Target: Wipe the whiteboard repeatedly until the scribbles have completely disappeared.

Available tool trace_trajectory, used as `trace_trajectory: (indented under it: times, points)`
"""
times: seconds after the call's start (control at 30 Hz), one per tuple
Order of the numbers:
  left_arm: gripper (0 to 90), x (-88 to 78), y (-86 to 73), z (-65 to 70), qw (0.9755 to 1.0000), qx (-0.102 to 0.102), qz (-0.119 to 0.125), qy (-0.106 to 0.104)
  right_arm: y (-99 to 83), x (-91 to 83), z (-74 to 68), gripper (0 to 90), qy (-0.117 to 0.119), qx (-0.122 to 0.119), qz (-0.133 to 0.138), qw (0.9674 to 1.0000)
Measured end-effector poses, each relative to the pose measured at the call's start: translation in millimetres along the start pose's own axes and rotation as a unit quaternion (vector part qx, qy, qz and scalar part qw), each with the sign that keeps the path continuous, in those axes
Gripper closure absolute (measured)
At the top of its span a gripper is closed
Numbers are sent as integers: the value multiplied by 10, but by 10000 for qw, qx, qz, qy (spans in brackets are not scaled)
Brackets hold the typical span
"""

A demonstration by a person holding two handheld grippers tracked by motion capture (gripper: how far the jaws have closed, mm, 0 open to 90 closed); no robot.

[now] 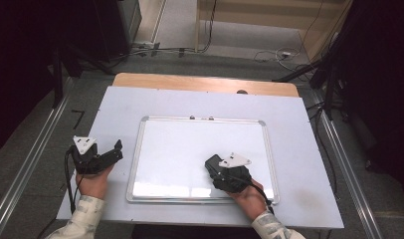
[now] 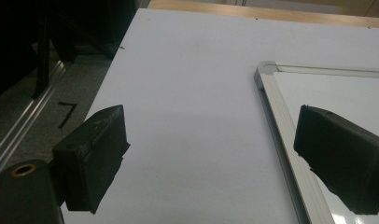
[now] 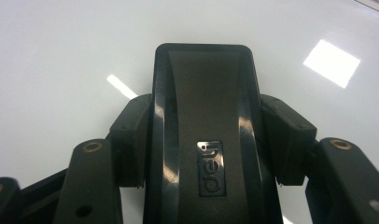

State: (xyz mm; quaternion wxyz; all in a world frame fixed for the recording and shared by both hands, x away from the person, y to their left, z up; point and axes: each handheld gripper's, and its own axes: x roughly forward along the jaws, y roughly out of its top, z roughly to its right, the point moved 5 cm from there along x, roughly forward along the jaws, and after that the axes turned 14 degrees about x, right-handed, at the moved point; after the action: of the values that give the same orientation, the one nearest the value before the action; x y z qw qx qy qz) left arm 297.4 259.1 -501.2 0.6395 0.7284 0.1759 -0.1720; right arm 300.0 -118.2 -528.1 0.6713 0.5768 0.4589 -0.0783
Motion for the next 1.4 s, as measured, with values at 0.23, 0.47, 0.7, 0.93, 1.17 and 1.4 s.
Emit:
trace_trajectory:
  times: [0.23, 0.47, 0.7, 0.93, 1.17, 1.4]
  points:
    - [101, 3, -3, 0, 10000, 10, -18, -12, -12, -30, 106, 393, -82, 63, 1, 9999]
    - [101, 5, -4, 1, 10000, 10, -22, -6, -16, -47, 181, 393, -137, 84, -6, 9999]
    - [101, 9, -6, 2, 10000, 12, -28, -12, -16, -65, 284, 393, -232, 193, -2, 9995]
    - [101, 12, -5, -3, 10000, 5, -30, -16, -17, -89, 387, 392, -330, 355, -5, 9988]
    - [101, 35, 5, 6, 10000, -2, -18, -30, -22, -129, 460, 393, -401, 510, 8, 9979]
    - [101, 40, 12, 15, 10000, 16, -14, -52, 5, -183, 476, 393, -381, 618, 154, 9972]
